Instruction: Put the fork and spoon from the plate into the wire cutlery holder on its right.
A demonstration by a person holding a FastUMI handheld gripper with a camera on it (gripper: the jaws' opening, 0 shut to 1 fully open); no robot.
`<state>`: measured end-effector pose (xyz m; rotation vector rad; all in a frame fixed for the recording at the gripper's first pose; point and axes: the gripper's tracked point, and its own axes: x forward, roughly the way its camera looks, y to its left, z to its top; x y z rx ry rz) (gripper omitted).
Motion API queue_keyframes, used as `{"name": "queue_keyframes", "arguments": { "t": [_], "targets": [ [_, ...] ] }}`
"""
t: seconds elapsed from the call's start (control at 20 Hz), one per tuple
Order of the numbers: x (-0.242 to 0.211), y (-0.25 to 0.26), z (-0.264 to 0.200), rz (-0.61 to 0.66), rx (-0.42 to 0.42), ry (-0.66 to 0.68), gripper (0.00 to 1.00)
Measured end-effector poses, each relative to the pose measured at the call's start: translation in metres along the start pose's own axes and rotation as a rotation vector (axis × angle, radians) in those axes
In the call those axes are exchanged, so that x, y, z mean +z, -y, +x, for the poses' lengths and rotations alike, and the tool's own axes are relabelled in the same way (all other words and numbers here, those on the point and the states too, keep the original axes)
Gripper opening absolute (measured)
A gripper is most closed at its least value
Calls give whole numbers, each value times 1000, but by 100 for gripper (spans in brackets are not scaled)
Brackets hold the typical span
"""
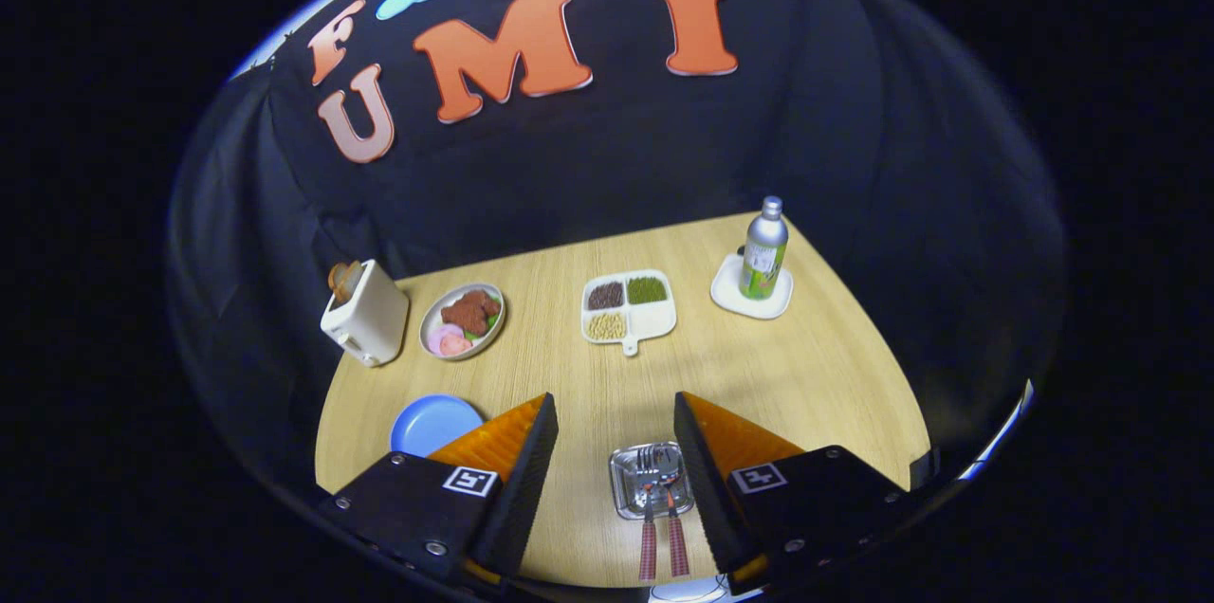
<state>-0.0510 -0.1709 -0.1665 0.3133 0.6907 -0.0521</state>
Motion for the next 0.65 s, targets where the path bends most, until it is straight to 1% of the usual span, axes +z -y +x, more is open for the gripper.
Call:
{"name": "queue_keyframes", "arguments": {
  "t": [0.05, 0.1, 0.2, 0.3, 0.55, 0.65],
  "targets": [
    [13, 0, -6, -3, -9, 72, 76],
    [26, -1, -13, -7, -21, 147, 80],
    [52, -1, -28, -23, -46, 295, 84],
    [72, -1, -46, -49, -73, 418, 86],
    [111, -7, -81, -154, -108, 635, 87],
    [123, -9, -93, -161, -117, 697, 87]
  ]
}}
